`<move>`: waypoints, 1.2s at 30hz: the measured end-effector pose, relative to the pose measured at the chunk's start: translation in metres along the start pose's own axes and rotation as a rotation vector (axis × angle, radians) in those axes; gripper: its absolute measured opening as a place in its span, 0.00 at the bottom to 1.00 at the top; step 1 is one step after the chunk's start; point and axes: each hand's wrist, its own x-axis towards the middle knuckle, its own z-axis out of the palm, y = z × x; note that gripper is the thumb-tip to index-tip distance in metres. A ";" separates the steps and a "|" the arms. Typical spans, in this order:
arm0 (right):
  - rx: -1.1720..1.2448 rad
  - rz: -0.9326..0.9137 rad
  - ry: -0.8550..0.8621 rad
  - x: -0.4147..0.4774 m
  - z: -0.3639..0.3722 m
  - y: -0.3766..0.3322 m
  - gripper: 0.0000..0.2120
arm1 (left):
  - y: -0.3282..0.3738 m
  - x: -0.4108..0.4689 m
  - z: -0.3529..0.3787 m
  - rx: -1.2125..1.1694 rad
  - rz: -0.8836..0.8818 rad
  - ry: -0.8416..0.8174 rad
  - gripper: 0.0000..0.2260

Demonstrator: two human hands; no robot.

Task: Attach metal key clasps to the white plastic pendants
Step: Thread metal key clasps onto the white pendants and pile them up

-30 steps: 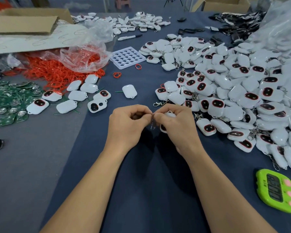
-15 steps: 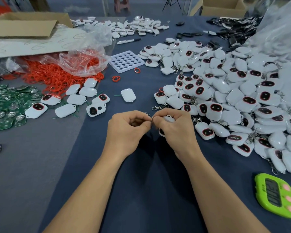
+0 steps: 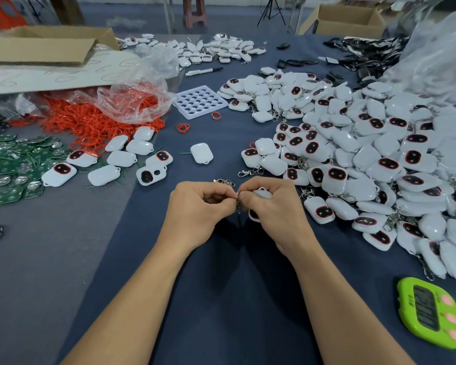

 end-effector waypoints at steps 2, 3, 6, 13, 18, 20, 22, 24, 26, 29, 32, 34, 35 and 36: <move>0.008 0.004 -0.008 0.000 -0.001 0.000 0.07 | -0.001 0.001 0.000 -0.016 -0.005 -0.015 0.08; 0.019 0.008 -0.009 0.001 -0.001 0.000 0.06 | -0.001 0.001 0.000 -0.028 -0.009 -0.022 0.06; 0.042 0.015 -0.025 0.000 -0.002 0.000 0.06 | -0.001 0.001 0.000 -0.050 -0.006 -0.045 0.05; 0.040 -0.018 -0.080 -0.001 -0.004 0.002 0.05 | 0.001 0.000 0.001 0.004 -0.004 -0.072 0.05; -0.030 -0.060 -0.064 -0.004 -0.004 0.003 0.07 | 0.001 -0.001 -0.001 -0.012 -0.015 -0.098 0.05; -0.029 -0.055 -0.040 -0.005 -0.003 0.001 0.06 | 0.002 0.000 0.000 -0.037 -0.015 -0.086 0.04; -0.017 -0.038 -0.023 -0.004 -0.002 -0.002 0.06 | 0.004 0.000 0.000 -0.063 -0.007 -0.035 0.04; 0.011 -0.009 -0.014 -0.005 -0.003 -0.004 0.08 | 0.004 0.000 0.000 -0.063 -0.006 0.109 0.06; 0.088 0.030 -0.037 -0.006 -0.005 -0.006 0.10 | 0.004 0.001 -0.004 0.025 0.002 0.308 0.06; 0.244 0.110 -0.077 -0.006 -0.008 -0.008 0.11 | 0.003 0.000 -0.008 0.162 0.027 0.440 0.06; 0.256 0.194 0.009 -0.005 -0.008 -0.007 0.15 | 0.005 -0.001 -0.004 0.360 0.039 0.305 0.05; 0.230 0.227 0.014 -0.005 -0.009 -0.007 0.17 | 0.007 -0.003 0.001 0.544 0.069 0.161 0.07; 0.232 0.228 -0.022 -0.006 -0.010 -0.006 0.17 | 0.008 -0.004 0.002 0.596 0.085 0.100 0.08; 0.256 0.221 -0.078 -0.007 -0.012 -0.006 0.17 | 0.008 -0.004 0.002 0.605 0.089 0.057 0.07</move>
